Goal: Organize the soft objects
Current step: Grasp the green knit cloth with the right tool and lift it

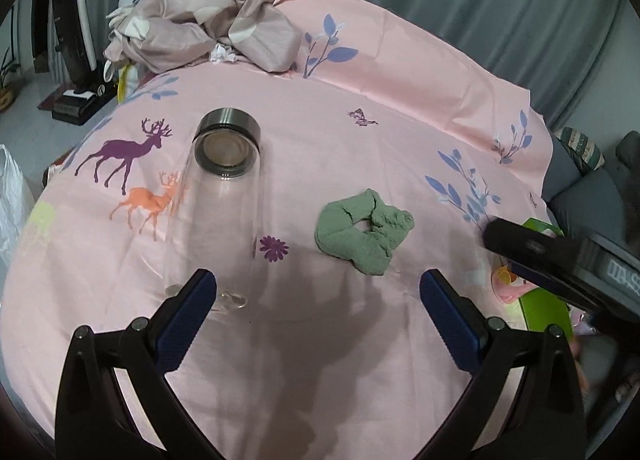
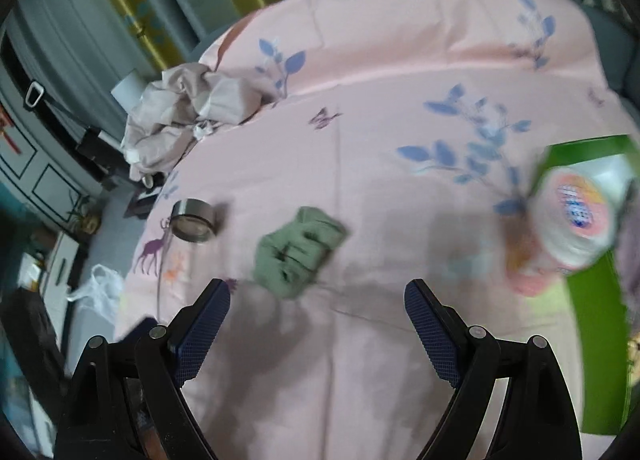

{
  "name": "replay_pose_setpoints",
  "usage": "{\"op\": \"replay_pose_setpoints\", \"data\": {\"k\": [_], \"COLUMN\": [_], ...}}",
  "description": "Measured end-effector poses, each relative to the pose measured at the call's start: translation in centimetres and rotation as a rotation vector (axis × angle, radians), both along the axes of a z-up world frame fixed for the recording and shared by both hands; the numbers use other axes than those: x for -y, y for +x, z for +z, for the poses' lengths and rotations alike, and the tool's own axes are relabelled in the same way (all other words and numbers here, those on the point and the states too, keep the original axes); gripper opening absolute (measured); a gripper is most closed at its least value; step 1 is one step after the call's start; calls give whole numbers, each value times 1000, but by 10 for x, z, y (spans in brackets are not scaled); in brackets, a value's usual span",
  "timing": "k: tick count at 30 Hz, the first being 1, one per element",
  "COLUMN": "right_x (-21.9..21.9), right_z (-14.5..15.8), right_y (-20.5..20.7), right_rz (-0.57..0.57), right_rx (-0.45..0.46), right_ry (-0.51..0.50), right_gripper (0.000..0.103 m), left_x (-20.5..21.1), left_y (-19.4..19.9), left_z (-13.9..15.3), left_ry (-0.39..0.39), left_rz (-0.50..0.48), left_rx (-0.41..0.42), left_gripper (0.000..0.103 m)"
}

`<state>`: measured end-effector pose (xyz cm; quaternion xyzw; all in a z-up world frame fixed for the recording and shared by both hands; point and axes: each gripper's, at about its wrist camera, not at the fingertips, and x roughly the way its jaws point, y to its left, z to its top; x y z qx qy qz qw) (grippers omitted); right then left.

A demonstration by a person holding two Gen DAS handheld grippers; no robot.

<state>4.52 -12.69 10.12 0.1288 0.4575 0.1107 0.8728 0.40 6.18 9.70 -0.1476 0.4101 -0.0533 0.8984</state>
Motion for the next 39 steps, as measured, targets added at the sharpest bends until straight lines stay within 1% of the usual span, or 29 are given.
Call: {"op": "replay_pose_setpoints", "data": {"k": [4, 7, 11, 12, 13, 14, 16, 17, 18, 19, 21, 23, 27, 31, 35, 36, 37, 38, 39], "right_x": [-27, -40, -53, -55, -58, -59, -62, -63, -63, -62, -56, -44, -20, 2, 20, 24, 30, 34, 39], "right_z": [-22, -36, -59, -64, -71, -75, -84, -84, -83, -82, -79, -71, -47, -40, -48, -50, -51, -51, -47], "right_y": [37, 59, 87, 91, 94, 95, 95, 93, 89, 85, 80, 70, 29, 8, -8, -10, -13, -14, -15], "right_rz": [2, 23, 23, 28, 40, 51, 76, 78, 81, 93, 105, 97, 45, -23, -68, -78, -88, -91, -90], "right_rx": [-58, -75, -107, -114, -119, -124, -132, -117, -96, -90, -117, -133, -75, -120, -189, -214, -237, -248, -236], "right_ry": [-53, -89, -169, -184, -200, -211, -237, -260, -281, -284, -224, -151, -132, -72, -97, -99, -93, -87, -73], "right_gripper": [90, 90, 90, 88, 79, 74, 48, 44, 36, 25, 21, 20, 20, 20, 21, 23, 30, 34, 45], "left_x": [-5, -10, -12, -12, -12, -11, -10, -9, -8, -8, -7, -7, -5, 5, 22, 26, 30, 35, 39], "left_y": [2, 4, 7, 7, 7, 7, 7, 6, 6, 6, 7, 7, 6, 5, 5, 4, 5, 4, 3], "left_z": [-1, -2, -4, -5, -5, -5, -4, -4, -4, -4, -5, -7, -6, -9, -17, -20, -22, -24, -26], "left_ry": [-9, -25, -24, -24, -23, -19, -8, -4, -4, -5, -2, 4, 9, 15, 19, 10, -1, -12, -22], "left_rz": [8, 10, 7, 7, 6, 5, 3, -3, -6, -9, -11, -8, -9, -39, -95, -114, -132, -155, -176], "left_rx": [-19, -26, -45, -47, -50, -51, -46, -42, -42, -44, -50, -57, -50, -60, -97, -109, -121, -134, -142], "left_gripper": [101, 100, 100, 100, 100, 100, 100, 100, 100, 100, 100, 100, 100, 100, 100, 100, 100, 99, 97]}}
